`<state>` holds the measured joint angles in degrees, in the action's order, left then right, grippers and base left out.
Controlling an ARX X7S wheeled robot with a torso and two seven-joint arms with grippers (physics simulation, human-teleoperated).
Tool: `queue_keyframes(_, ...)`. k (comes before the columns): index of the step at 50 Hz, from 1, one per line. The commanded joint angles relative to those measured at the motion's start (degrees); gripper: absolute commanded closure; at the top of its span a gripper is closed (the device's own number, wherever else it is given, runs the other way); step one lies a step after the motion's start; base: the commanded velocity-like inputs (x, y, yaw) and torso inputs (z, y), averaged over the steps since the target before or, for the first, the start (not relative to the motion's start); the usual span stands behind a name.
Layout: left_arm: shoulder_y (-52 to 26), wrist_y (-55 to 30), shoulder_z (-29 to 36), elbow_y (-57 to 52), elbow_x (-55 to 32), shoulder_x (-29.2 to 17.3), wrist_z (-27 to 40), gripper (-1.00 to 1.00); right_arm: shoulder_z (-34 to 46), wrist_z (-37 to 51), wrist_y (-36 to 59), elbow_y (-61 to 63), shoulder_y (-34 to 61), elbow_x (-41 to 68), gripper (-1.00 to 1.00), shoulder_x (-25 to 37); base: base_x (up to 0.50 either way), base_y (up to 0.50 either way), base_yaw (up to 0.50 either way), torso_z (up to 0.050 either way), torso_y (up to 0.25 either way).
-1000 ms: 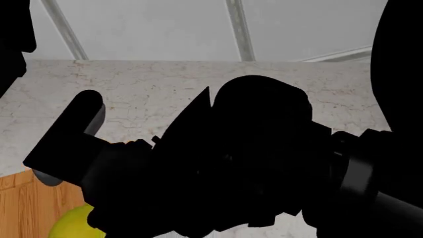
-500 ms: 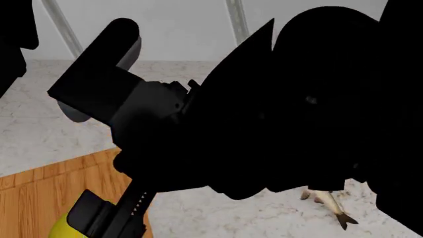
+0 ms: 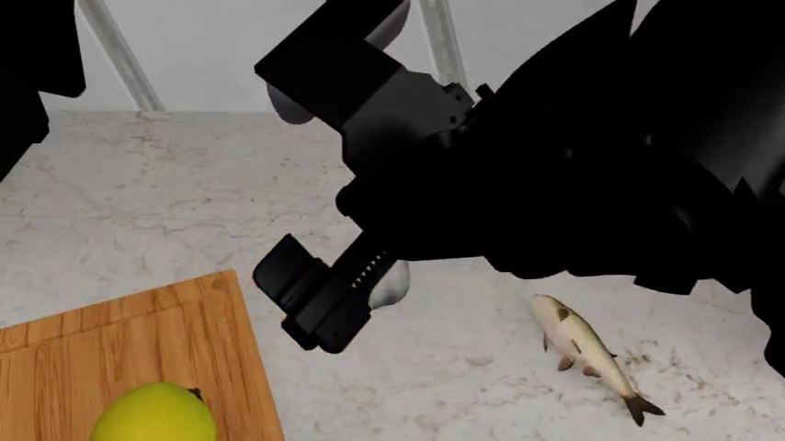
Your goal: Clear the non-vegetable object off the cutting board and place the vegetables onto it.
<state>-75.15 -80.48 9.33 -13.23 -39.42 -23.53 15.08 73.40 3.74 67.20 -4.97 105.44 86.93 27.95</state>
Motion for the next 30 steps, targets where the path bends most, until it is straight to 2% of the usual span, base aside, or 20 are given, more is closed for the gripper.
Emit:
queue_keyframes(1,0.28,0.37,-1.24,0.28,0.35,1.08,-1.52,-1.00,0.79,-3.47,-4.03,-4.19,-2.53,-6.97,-1.00,-1.12,0.00,0.00,0.00,0.000,0.000)
queue_keyframes(30,0.09,0.30,-1.05,0.22,-0.64,0.57,-0.58,-1.00,3.89,-10.75,-12.26,-18.10,-8.07,-14.49,-1.00,-6.68,0.00,0.00,0.00,0.000,0.000)
